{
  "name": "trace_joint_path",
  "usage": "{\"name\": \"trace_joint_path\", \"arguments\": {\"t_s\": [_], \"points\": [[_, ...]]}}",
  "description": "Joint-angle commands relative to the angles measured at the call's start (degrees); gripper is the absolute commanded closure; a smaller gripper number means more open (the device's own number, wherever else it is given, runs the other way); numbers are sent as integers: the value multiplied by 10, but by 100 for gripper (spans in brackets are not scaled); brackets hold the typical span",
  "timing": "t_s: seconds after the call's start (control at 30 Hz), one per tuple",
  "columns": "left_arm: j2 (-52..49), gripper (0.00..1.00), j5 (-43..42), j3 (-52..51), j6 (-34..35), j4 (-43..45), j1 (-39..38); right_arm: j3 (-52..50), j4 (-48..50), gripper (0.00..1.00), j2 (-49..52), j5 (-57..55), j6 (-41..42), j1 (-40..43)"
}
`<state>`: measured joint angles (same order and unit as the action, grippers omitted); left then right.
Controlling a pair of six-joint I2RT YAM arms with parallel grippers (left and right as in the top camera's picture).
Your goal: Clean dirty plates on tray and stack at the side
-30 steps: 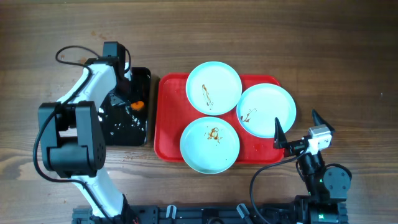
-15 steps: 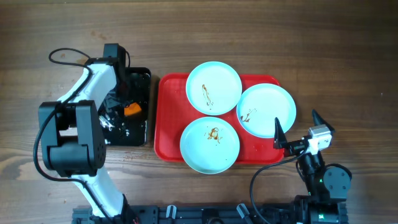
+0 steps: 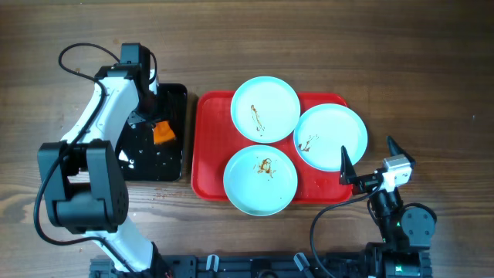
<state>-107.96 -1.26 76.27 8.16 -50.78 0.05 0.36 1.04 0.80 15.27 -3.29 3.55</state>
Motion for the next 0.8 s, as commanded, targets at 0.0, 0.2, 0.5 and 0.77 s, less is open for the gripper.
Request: {"name": "trace_joint_path", "arguments": {"t_s": [0.0,0.2,0.5,0.77], "points": [[11,36,-8,10,0,0,2,-1,2,0,-2,7,3,-2],[-11,40,-13,8,28,2,21,-1,2,0,-2,7,3,-2],[-53,42,-30,5,30,4,20,-1,2,0,-2,7,3,-2],[-55,50,-33,4,30,11,20,-1,2,0,-2,7,3,-2]]}}
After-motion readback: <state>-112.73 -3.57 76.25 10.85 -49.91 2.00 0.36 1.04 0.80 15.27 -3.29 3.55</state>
